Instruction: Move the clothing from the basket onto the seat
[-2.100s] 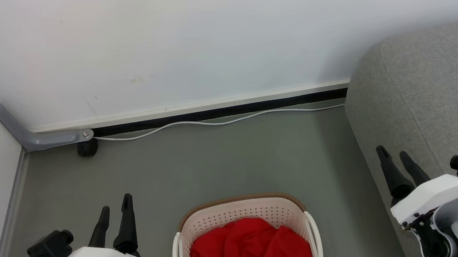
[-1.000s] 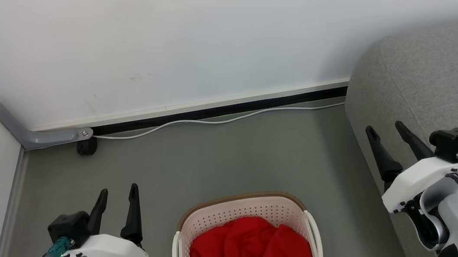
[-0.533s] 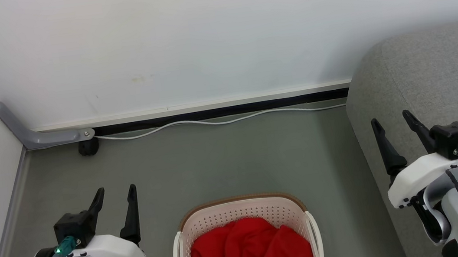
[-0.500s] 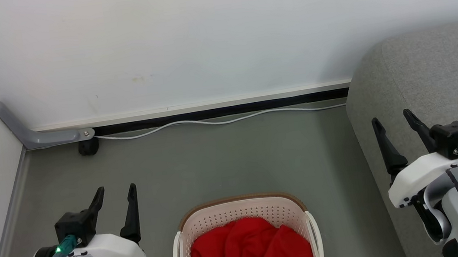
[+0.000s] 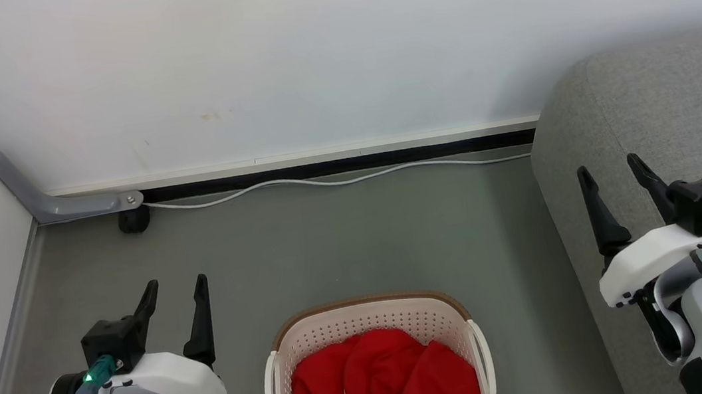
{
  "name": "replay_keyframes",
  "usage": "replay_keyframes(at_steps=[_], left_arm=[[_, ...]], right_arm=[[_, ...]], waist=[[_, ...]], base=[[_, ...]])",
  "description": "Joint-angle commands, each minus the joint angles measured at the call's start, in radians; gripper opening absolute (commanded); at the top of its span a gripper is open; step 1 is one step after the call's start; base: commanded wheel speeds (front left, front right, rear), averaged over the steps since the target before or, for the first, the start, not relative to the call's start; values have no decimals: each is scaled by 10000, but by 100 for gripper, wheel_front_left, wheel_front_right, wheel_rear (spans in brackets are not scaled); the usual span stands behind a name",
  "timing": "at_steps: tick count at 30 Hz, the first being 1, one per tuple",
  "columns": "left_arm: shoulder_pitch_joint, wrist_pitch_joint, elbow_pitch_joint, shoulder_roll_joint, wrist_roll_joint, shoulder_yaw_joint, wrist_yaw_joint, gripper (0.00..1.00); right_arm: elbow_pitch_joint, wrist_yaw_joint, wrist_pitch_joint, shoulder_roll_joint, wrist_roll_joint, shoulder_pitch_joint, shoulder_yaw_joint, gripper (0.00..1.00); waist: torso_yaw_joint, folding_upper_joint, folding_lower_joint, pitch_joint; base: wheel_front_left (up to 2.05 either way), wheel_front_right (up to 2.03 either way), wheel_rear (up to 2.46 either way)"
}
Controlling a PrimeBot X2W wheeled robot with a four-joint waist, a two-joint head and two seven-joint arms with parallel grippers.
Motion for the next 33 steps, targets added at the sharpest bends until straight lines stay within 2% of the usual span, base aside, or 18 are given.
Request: replay_keyframes(at_steps=[1,6,14,25,33], left_arm=[[-492,-103,-227,170,90,305,-40,100],[-542,-103,-297,134,-1,172,-40,100],[-807,-103,-303,75,-374,-282,-40,100],[-1363,-103,-262,39,-1149,-984,-40,100],[-2327,-103,140,29,-1831,-1910,-40,100]], right_arm=[[-320,42,-145,38,-102,-249,143,100],[-633,42,-145,57,-156,-310,67,100],[-1525,42,-145,193,-375,-599,-176,100],[-2710,42,-145,342,-691,-1338,-585,100],[-3465,42,-145,420,-924,-2288,-777,100]], waist=[[4,-1,0,19],[13,-1,0,309],[-2,-1,0,1362],[-51,-1,0,3307],[-204,-1,0,5328]], base=[[0,0,0],[0,0,0],[0,0,0],[0,0,0],[0,0,0]])
